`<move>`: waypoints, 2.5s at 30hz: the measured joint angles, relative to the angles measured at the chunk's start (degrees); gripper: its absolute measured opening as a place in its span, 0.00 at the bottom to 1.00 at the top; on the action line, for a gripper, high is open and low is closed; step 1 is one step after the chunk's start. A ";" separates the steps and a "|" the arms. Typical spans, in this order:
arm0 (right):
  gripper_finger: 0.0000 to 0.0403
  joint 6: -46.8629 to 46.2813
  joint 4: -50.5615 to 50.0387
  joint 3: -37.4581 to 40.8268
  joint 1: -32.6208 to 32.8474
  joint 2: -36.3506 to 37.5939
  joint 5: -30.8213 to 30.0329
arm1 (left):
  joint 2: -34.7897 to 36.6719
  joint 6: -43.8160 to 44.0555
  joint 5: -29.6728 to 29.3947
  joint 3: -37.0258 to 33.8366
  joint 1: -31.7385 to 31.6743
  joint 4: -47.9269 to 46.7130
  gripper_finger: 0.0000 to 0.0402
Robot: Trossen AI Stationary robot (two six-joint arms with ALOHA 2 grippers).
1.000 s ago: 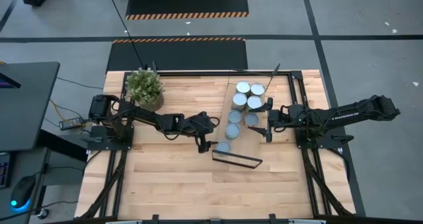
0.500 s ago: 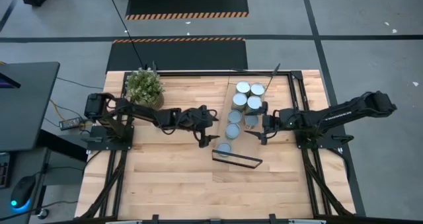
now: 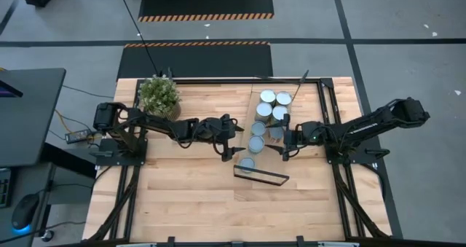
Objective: Pick and place cans onto a shelf
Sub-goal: Return to Home Position
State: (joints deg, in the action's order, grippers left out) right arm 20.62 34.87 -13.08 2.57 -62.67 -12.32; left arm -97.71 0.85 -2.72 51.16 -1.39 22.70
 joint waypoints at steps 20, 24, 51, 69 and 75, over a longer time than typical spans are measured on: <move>0.87 -2.62 2.30 0.00 0.31 -0.94 -3.77 | -0.01 1.67 0.18 0.00 -0.40 -1.30 0.94; 0.87 -2.67 -0.33 -0.02 1.57 3.56 -6.64 | 1.78 1.53 7.96 -0.06 -1.76 -1.72 0.94; 0.87 -8.82 -25.20 3.68 12.22 41.81 -2.27 | 12.79 -1.25 3.90 -1.06 0.96 -15.73 0.94; 0.87 -2.42 -33.16 5.67 12.22 62.40 -1.55 | 45.66 3.29 -2.40 -27.83 -0.79 -4.08 0.94; 0.87 -3.97 -34.47 5.68 11.40 62.48 -2.60 | 55.37 2.07 -5.79 -33.99 -0.81 -2.71 0.94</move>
State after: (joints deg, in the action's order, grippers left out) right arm 16.65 0.40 -7.40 13.97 -0.19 -14.91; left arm -42.34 2.91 -8.51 17.17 -2.20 19.99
